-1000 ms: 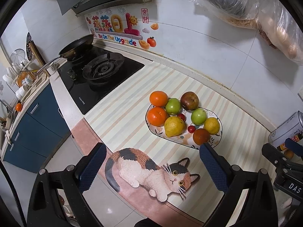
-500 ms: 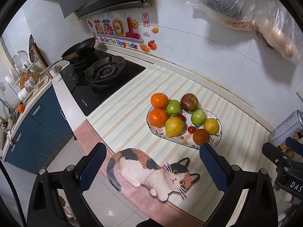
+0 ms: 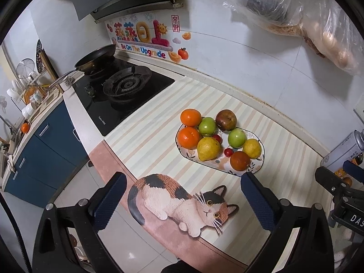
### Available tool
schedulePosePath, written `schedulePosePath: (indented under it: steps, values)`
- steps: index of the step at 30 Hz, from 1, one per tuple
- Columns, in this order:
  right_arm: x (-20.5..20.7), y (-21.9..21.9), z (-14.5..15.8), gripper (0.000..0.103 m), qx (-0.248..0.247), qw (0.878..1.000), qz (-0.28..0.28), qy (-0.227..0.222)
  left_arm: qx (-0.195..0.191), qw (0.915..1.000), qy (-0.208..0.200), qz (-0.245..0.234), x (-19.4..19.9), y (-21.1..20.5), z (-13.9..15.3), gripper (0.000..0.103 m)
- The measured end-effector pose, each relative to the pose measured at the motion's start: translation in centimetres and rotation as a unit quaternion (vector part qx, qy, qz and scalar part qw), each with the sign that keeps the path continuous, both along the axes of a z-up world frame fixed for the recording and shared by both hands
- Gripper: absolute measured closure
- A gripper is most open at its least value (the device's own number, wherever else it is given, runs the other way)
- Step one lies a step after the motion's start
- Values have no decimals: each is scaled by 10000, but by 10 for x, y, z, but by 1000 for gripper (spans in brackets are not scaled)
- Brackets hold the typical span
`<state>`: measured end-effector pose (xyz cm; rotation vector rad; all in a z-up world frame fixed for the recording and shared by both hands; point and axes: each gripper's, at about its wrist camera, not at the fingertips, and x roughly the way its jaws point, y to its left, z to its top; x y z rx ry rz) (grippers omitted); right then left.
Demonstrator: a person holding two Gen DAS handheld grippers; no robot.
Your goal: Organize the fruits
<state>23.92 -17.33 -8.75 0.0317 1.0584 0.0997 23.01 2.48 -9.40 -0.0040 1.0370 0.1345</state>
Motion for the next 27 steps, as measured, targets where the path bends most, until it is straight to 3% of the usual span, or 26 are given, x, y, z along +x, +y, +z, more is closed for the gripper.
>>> schedulePosePath:
  steps: [27]
  values:
    - [-15,1,10,4,91,9999,127,-62,-107,9998,-75,-167,-14,-7,13,0]
